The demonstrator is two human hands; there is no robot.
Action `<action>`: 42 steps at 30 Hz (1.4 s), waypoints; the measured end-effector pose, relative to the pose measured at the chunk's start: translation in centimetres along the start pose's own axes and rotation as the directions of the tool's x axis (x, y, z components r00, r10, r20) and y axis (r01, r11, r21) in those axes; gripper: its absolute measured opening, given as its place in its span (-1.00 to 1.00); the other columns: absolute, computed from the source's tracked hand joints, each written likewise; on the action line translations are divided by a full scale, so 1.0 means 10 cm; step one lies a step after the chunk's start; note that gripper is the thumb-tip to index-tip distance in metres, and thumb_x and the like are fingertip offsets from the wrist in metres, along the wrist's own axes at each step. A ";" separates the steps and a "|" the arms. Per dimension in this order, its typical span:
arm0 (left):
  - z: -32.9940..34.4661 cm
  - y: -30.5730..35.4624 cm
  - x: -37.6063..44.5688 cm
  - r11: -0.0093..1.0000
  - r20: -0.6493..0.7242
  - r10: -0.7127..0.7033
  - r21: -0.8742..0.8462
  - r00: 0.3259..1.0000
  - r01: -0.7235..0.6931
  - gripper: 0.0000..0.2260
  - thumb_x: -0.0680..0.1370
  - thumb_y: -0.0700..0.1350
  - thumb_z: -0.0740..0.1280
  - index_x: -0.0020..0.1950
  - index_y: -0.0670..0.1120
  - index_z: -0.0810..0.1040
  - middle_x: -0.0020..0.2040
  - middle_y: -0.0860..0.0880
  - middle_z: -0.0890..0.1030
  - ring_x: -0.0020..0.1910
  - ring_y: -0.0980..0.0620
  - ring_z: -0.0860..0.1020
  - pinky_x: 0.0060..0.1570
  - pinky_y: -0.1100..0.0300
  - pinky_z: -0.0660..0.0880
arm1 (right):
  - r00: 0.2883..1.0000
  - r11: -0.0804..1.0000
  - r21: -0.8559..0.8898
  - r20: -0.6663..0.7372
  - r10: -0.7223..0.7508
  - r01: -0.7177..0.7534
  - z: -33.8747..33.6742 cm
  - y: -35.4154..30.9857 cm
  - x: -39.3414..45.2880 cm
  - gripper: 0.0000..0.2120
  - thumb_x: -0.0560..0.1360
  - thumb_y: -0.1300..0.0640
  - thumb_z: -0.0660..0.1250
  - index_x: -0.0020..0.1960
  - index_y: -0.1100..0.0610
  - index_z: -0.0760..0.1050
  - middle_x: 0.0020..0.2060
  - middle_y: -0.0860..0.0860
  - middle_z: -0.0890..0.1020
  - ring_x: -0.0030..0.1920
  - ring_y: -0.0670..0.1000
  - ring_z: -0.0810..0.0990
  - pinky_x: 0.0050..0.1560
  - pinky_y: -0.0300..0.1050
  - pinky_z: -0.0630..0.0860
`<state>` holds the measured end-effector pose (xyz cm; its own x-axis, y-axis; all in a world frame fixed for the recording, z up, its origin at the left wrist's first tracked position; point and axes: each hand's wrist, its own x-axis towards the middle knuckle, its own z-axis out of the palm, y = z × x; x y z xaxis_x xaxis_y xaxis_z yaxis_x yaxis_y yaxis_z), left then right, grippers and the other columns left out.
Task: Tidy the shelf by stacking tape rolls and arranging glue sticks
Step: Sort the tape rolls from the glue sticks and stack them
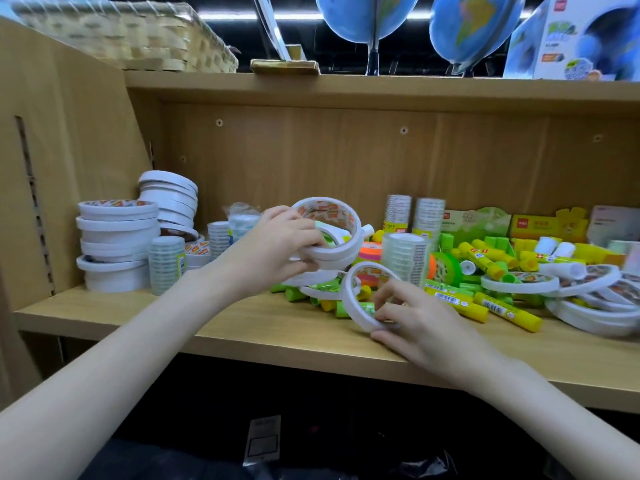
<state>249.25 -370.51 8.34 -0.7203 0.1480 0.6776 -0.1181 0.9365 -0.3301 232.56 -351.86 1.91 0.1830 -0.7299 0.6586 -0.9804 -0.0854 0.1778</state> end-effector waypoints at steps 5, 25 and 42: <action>-0.17 0.04 -0.10 0.999 -0.087 -0.031 -0.023 0.996 0.029 -0.71 0.43 0.08 0.19 -0.07 -0.08 0.57 -0.16 0.06 0.54 -0.04 0.07 0.37 0.14 0.15 0.18 | 0.998 1.000 -0.023 -0.064 -0.001 0.000 0.01 -0.06 0.03 -0.83 0.38 -0.03 0.32 -0.24 0.07 0.53 -0.13 -0.06 0.52 -0.22 -0.11 0.50 -0.49 -0.15 0.51; -0.49 -0.03 -1.48 0.965 0.057 -0.262 0.010 0.963 0.262 -0.68 0.53 0.29 0.02 0.04 0.11 0.37 -0.19 0.24 0.42 -0.12 0.18 0.35 -0.03 0.26 0.18 | 0.951 0.928 0.211 -0.026 -0.309 0.307 0.37 -0.16 0.50 -0.78 0.56 -0.08 0.09 0.05 0.00 0.42 0.12 0.00 0.36 0.13 0.00 0.33 0.13 -0.19 0.33; -0.23 0.21 -1.09 0.912 0.155 -0.349 -0.172 0.924 0.373 -0.63 0.43 0.23 0.12 -0.02 0.07 0.58 -0.12 0.25 0.48 0.07 0.18 0.32 0.16 0.08 0.22 | 0.997 0.898 0.436 0.022 -0.075 0.058 0.34 -0.27 0.64 -0.73 0.44 0.03 0.32 0.09 0.11 0.54 -0.15 -0.04 0.51 -0.14 -0.18 0.41 -0.06 -0.41 0.36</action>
<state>258.44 -369.40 1.79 -0.7304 -0.2387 0.6400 -0.2586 0.9638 0.0643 236.11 -358.64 3.17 0.2541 -0.7365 0.6269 -0.9019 -0.4146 -0.1215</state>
